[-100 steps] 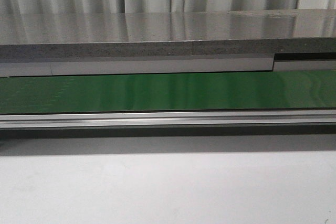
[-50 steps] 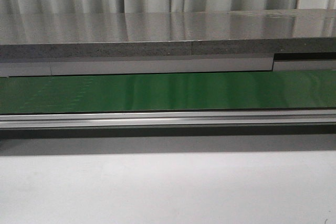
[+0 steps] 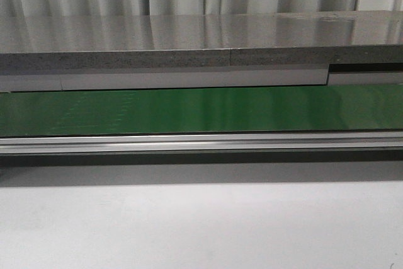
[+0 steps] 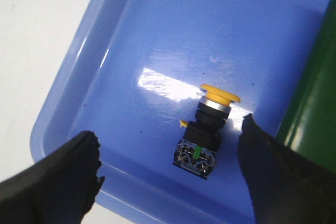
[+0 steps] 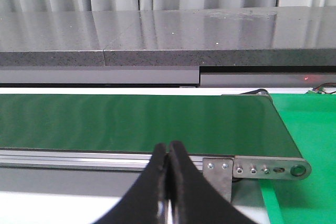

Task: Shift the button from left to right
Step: 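Lower the left gripper over the yellow push button and grasp it, then lift the button and carry it over the green conveyor belt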

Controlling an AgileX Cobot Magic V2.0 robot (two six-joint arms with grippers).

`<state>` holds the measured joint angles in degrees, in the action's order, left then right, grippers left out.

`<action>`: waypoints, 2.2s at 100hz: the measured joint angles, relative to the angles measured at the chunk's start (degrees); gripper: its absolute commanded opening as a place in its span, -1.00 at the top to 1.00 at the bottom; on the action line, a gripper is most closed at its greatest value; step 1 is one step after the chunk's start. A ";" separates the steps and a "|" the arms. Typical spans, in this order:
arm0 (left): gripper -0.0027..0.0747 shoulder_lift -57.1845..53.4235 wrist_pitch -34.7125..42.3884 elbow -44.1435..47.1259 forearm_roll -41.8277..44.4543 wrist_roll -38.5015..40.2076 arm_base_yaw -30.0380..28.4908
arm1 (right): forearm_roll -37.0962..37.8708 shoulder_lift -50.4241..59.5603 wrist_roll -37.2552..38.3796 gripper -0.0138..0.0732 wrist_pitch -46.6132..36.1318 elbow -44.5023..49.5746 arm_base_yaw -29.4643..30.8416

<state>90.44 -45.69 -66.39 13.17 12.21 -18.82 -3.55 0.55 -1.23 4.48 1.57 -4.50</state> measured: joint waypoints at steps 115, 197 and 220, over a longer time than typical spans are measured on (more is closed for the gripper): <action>-0.34 19.12 5.55 -1.02 -3.78 -0.98 -0.52 | 0.00 0.00 0.00 0.84 0.00 0.00 0.00; 0.91 8.85 6.27 -0.94 -5.14 -1.37 0.23 | 0.00 0.00 0.00 0.84 0.00 0.00 0.00; 0.91 2.46 5.84 -0.94 -5.14 -3.78 6.98 | 0.00 0.00 0.00 0.84 0.00 0.00 0.00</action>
<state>92.90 -39.85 -67.34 8.04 8.43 -11.84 -3.55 0.55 -1.23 4.48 1.57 -4.50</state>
